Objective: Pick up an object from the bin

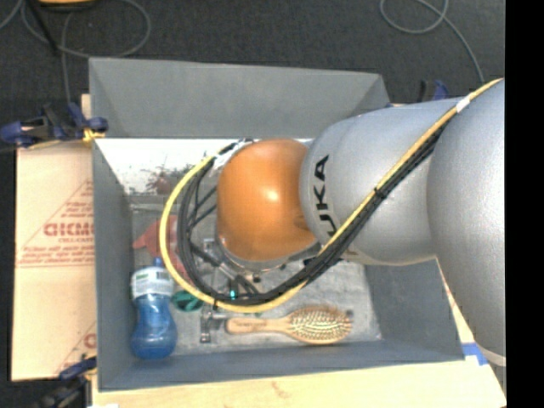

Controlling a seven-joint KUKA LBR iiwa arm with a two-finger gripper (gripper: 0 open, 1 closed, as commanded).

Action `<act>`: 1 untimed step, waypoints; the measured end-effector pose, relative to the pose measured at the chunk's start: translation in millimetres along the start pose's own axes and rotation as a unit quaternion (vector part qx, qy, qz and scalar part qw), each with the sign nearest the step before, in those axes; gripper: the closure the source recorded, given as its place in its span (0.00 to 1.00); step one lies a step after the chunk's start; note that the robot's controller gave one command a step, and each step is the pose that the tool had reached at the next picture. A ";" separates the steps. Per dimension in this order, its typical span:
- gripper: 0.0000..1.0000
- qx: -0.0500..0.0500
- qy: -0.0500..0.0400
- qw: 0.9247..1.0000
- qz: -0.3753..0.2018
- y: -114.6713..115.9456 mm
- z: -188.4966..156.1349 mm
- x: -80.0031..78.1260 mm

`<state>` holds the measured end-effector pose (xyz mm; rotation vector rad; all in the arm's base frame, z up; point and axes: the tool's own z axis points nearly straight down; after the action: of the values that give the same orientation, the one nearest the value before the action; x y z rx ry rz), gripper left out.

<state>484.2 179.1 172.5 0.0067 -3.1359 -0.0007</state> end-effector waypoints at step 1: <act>0.00 -0.001 -0.004 1.000 0.002 -0.7 -3.7 -2.0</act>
Offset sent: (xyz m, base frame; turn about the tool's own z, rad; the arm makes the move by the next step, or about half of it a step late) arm 0.0266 -0.0185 -0.1025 -0.0414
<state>486.2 178.4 176.1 0.0011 -3.1430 -0.0034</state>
